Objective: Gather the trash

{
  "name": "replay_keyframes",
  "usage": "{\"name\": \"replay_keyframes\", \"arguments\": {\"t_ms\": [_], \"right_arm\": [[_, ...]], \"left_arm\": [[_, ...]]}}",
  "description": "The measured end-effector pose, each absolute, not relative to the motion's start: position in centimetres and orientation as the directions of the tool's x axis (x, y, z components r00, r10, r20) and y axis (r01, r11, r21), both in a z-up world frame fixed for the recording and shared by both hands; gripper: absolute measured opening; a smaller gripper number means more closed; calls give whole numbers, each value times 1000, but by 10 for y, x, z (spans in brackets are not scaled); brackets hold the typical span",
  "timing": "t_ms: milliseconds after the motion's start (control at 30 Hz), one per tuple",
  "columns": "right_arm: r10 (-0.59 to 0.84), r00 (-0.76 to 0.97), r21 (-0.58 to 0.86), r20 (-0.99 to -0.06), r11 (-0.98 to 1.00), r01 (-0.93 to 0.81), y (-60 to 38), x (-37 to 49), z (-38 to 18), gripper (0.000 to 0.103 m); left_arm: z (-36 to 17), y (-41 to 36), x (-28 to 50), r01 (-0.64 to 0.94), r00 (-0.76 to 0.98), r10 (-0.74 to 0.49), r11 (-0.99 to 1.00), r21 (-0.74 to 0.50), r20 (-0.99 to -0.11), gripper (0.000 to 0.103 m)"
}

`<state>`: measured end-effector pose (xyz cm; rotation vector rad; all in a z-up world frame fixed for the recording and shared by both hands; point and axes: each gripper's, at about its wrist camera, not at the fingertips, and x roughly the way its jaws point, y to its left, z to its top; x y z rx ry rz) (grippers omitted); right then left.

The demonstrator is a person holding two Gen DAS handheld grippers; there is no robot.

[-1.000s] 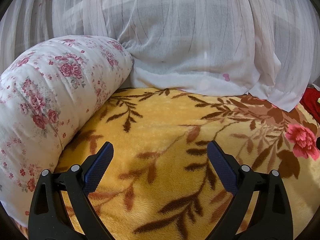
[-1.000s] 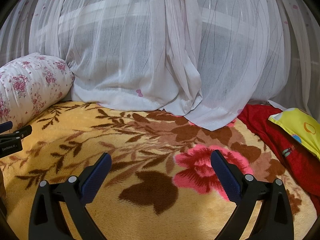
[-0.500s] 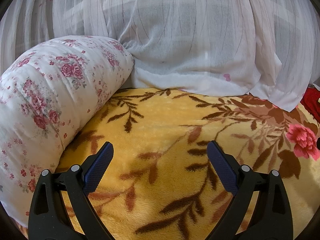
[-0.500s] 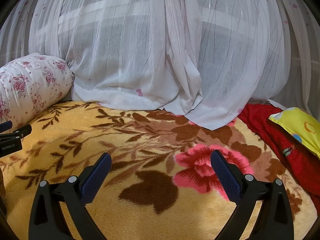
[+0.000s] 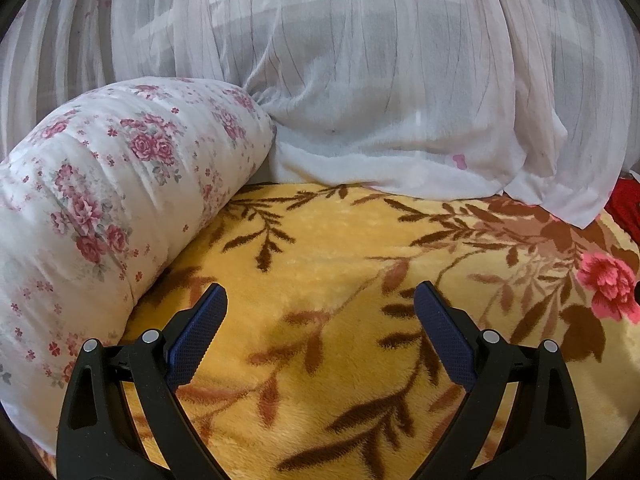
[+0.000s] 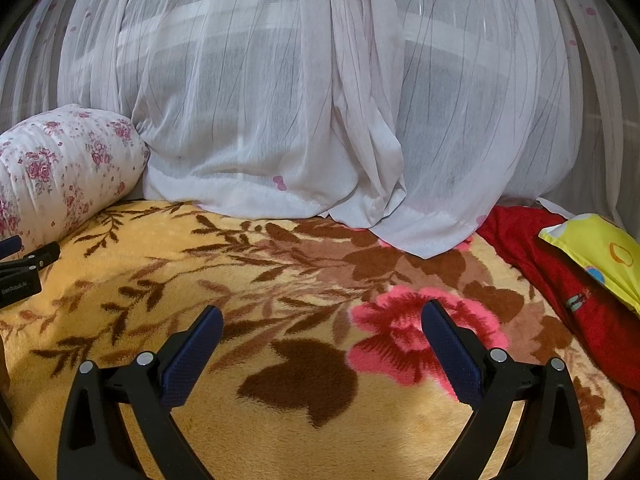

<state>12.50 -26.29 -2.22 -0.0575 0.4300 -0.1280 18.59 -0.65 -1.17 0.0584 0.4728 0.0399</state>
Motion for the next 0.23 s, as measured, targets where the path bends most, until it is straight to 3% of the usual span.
{"name": "replay_keyframes", "arguments": {"t_ms": [233], "right_arm": [[-136, 901, -83, -413, 990, 111, -263, 125, -23, 98]], "left_arm": [[-14, -7, 189, -21, 880, 48, 998, 62, -473, 92]]}}
